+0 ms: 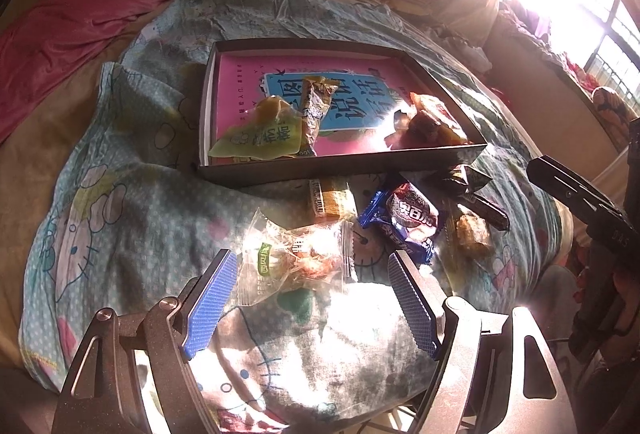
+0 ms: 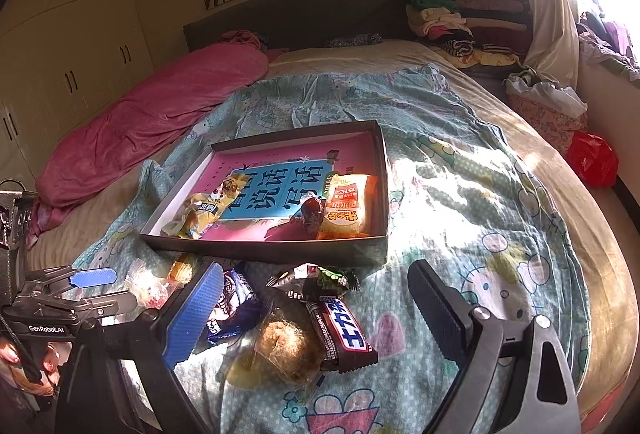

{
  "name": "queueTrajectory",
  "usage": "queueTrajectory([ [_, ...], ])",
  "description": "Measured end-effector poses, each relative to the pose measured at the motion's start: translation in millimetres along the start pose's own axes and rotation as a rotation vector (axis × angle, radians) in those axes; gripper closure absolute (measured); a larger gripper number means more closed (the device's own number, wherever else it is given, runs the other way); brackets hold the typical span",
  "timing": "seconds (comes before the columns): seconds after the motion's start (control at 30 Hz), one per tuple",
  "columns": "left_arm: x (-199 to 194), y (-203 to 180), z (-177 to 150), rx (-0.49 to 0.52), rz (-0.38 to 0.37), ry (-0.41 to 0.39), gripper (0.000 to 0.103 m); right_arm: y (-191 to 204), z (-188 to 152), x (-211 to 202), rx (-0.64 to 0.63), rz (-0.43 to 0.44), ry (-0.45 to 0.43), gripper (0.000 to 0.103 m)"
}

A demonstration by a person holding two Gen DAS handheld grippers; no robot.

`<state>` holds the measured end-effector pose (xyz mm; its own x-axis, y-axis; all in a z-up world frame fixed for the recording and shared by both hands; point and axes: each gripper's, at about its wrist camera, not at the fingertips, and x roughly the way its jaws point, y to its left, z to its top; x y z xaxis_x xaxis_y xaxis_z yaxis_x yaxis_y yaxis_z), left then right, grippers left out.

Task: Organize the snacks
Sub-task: 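Withdraw both open tools from the tray back toward the snack pile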

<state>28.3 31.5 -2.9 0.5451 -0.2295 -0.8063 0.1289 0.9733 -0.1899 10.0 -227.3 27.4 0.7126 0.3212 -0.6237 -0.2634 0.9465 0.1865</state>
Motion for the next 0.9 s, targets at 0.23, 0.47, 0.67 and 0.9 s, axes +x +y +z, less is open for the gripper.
queueTrajectory([
  [0.23,2,0,0,-0.002,0.000,0.007,0.024,4,-5,4,-0.019,0.015,0.031,0.009],
  [0.47,4,-1,0,0.000,0.001,0.015,0.024,2,-14,17,-0.033,0.009,0.107,0.009],
  [0.67,7,-2,-1,0.002,0.003,0.020,0.024,-2,-19,23,-0.029,-0.006,0.133,0.009],
  [0.9,11,-4,-1,-0.005,-0.004,0.025,0.024,-8,-21,28,-0.028,-0.019,0.153,0.010],
])
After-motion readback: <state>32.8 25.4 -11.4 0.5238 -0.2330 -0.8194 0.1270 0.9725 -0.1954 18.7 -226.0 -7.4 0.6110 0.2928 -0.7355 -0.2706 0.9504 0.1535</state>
